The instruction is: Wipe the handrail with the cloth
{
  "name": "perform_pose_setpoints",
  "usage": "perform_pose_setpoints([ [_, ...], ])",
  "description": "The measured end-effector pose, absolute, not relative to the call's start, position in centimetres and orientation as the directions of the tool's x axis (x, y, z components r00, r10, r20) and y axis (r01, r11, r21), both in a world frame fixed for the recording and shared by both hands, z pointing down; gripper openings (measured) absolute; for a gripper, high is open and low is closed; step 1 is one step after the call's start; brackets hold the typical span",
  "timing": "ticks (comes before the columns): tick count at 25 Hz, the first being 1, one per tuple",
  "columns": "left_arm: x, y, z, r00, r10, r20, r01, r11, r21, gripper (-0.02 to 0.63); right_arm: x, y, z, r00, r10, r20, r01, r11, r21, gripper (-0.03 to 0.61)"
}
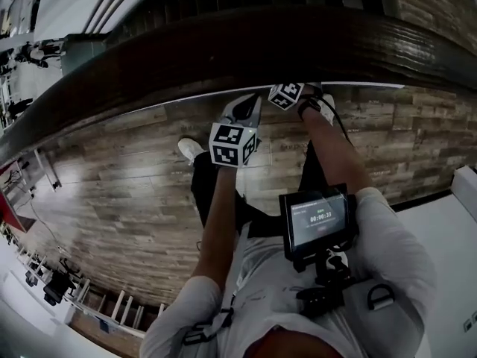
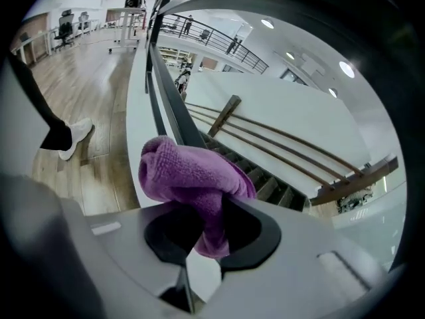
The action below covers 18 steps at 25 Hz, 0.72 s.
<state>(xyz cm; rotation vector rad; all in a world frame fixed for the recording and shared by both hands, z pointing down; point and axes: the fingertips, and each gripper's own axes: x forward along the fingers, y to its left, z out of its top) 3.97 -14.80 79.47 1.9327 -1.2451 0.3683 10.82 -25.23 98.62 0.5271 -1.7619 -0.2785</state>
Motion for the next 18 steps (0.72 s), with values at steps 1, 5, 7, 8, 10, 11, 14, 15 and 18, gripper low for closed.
perform_pose_setpoints([
  [1,4.6,-15.2,79.2,0.481,-0.637,0.602,-0.860,-0.210,0.465,0.000,12.0,-25.6,98.5,-0.168,-0.496,0.852,-0.220,0.861,0.459,0.063],
  [5,7.4,-16.3,78.7,0.506,-0.627,0.593,-0.851,-0.248,0.464,0.000,16.7,-26.7,98.7,-0.123,-0.509,0.852,-0.241,0.848,0.472,0.064],
  [7,8.2,-16.7,78.7,0.515,-0.617,0.595,-0.848,-0.263,0.461,0.000,17.6,-27.1,98.6,-0.125,-0.503,0.855,-0.229,0.853,0.469,0.072],
  [8,8.4,-16.9,78.8,0.518,-0.612,0.597,-0.846,-0.268,0.460,0.000,17.8,-27.3,98.5,-0.127,-0.500,0.857,-0.228,0.855,0.465,0.077],
  [10,9.3,-17.3,78.9,0.526,-0.603,0.600,-0.843,-0.278,0.459,0.000,18.3,-27.6,98.3,-0.134,-0.499,0.856,-0.235,0.855,0.462,0.086],
  [11,9.9,-17.5,78.9,0.531,-0.598,0.600,-0.841,-0.285,0.460,0.000,18.7,-27.8,98.2,-0.139,-0.501,0.854,-0.236,0.855,0.463,0.088],
  [14,11.9,-18.1,79.2,0.550,-0.578,0.603,-0.832,-0.313,0.459,0.000,20.8,-28.5,98.2,-0.134,-0.506,0.852,-0.222,0.853,0.472,0.098],
  [15,12.6,-18.3,79.4,0.555,-0.571,0.605,-0.829,-0.321,0.459,0.000,21.7,-28.7,98.3,-0.127,-0.508,0.852,-0.214,0.853,0.476,0.104],
  [18,14.6,-19.0,79.8,0.571,-0.551,0.609,-0.820,-0.343,0.458,0.000,24.6,-29.6,98.5,-0.099,-0.512,0.853,-0.185,0.852,0.489,0.120],
])
